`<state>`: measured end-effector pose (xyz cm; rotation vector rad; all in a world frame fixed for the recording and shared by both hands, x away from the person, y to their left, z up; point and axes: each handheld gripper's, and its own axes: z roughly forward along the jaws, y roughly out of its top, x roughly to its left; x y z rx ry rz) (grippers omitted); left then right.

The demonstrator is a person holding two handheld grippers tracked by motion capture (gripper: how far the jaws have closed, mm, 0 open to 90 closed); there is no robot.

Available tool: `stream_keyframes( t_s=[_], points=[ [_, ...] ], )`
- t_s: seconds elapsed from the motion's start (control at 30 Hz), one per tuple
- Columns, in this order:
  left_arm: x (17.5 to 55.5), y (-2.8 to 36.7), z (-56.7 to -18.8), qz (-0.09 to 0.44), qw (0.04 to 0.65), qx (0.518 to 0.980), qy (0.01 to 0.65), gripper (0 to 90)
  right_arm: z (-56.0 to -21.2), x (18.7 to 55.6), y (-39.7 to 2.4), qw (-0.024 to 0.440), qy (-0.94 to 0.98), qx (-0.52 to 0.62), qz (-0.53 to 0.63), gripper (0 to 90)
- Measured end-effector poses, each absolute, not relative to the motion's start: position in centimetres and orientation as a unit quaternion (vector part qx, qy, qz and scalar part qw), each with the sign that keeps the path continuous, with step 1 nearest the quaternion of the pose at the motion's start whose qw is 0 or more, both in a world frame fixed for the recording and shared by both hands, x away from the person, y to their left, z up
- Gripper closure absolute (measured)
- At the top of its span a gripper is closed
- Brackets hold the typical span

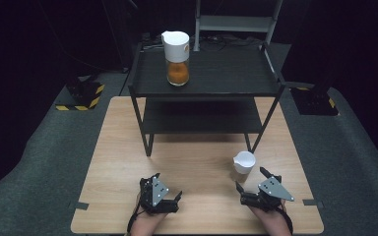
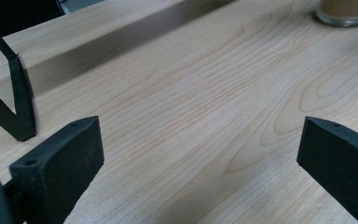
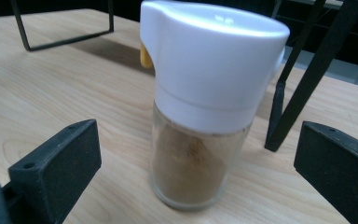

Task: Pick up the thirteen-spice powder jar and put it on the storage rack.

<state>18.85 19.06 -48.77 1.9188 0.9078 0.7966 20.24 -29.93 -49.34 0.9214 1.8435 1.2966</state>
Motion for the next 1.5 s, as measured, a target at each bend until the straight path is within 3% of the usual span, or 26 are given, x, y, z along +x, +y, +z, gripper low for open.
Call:
stream_keyframes(
  t_s=[0.43, 0.97, 1.2, 1.5],
  points=[
    [19.0, 19.3, -48.8, 0.312, 0.428, 0.768, 0.361, 0.8, -49.1, 22.1, -29.4, 0.326, 0.702, 0.380, 0.507, 1.9],
    [19.1, 19.5, -48.8, 0.308, 0.431, 0.768, 0.360, 0.8, -50.6, 23.2, -28.9, 0.316, 0.677, 0.397, 0.533, 23.6],
    [19.1, 19.6, -48.8, 0.308, 0.431, 0.768, 0.360, 0.8, -51.1, 23.4, -29.3, 0.311, 0.667, 0.397, 0.548, 29.2],
    [19.1, 19.6, -48.8, 0.308, 0.432, 0.768, 0.359, 0.8, -51.1, 23.4, -29.4, 0.314, 0.669, 0.391, 0.548, 30.1]
  ],
)
